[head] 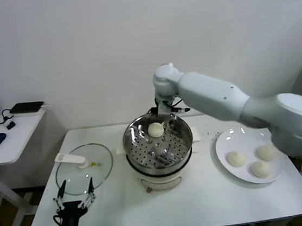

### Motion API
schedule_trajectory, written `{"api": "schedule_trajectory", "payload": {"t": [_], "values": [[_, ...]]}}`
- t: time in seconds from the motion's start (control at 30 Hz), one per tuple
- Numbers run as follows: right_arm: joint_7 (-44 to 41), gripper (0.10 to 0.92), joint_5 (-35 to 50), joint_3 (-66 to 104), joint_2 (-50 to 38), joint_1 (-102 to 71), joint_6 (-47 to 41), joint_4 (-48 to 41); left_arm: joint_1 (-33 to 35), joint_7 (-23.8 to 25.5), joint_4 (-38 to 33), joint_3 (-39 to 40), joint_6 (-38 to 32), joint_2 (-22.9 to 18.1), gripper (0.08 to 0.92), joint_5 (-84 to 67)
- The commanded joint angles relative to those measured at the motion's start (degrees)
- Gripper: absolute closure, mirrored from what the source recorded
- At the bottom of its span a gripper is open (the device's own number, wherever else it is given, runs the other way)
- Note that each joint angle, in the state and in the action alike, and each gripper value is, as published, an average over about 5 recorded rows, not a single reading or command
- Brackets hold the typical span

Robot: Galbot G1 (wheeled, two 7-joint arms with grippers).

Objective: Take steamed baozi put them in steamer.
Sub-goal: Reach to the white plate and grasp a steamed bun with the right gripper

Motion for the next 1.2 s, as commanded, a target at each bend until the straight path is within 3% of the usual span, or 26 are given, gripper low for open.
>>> {"api": "schedule_trajectory", "payload": {"t": [0.03,0.2,0.4,0.73,1.2], "values": [[-0.9,0.203,29.3,-16.2,-15.5,15.1,-20.3,7.1,-0.1,0.0,-0.2,0.2,0.0,0.5,0.177,-0.1],[0.4,0.203,40.1,-21.2,-23.7,16.3,-30.3,6.9,-0.2,-0.4,-0.7,1.0,-0.2,1.3,0.177,-0.7],[0.3,0.203,43.2,-23.5,-32.5,14.0,-34.8,6.0,-0.3,-0.5,-0.7,1.7,0.0,1.4,0.177,-0.3],[0.3,0.203,32.9,-16.6,-36.4,-0.2,-33.6,3.4,0.2,-0.5,-0.8,2.4,-0.1,1.1,0.177,0.2],[3.0,0.203,23.6,-1.5,-29.3,-17.4,-30.0,-5.6,1.9,-0.5,-1.9,2.5,-0.3,1.0,0.177,-0.5]]}}
